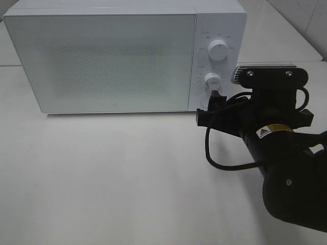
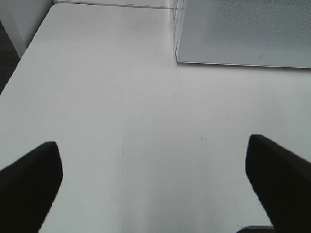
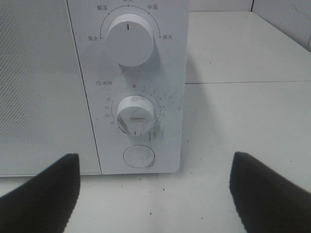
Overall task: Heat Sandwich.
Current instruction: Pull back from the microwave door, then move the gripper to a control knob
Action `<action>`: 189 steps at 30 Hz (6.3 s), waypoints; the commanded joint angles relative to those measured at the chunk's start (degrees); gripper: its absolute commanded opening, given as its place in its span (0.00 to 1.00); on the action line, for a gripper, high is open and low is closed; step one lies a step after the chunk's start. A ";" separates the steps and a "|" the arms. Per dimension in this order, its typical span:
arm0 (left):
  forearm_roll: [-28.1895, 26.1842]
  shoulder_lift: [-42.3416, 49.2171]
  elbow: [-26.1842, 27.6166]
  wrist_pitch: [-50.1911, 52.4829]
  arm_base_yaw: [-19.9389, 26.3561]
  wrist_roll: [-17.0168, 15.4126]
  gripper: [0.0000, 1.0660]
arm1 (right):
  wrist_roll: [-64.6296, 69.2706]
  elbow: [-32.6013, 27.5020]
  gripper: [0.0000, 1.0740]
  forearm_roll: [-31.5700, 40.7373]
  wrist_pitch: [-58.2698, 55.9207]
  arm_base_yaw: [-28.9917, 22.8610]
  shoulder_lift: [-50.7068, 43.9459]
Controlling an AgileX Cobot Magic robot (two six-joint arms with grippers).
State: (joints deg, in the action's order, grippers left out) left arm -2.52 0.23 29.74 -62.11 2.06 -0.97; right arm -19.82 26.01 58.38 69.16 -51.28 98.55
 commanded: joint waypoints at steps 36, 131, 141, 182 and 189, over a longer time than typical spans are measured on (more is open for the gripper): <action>0.06 1.38 -0.11 0.80 -0.06 0.06 0.92 | 1.66 16.16 0.71 -14.32 -3.72 13.35 15.07; 0.06 1.38 -0.11 0.80 -0.06 0.06 0.92 | 98.49 21.60 0.04 -16.50 -0.80 14.67 19.77; 0.06 1.38 -0.11 0.80 -0.06 0.06 0.92 | 105.88 21.60 0.05 -16.67 1.49 14.67 19.77; 0.06 1.38 -0.11 0.80 -0.06 0.06 0.92 | 98.72 21.54 0.78 -20.05 1.26 14.67 19.77; 0.06 1.38 -0.11 0.80 -0.06 0.06 0.92 | 98.26 20.80 0.72 -21.66 1.32 14.67 19.31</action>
State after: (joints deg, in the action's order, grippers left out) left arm -2.52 0.29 29.74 -62.11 2.06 -0.97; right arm 79.81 45.89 40.28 66.29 -37.30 118.72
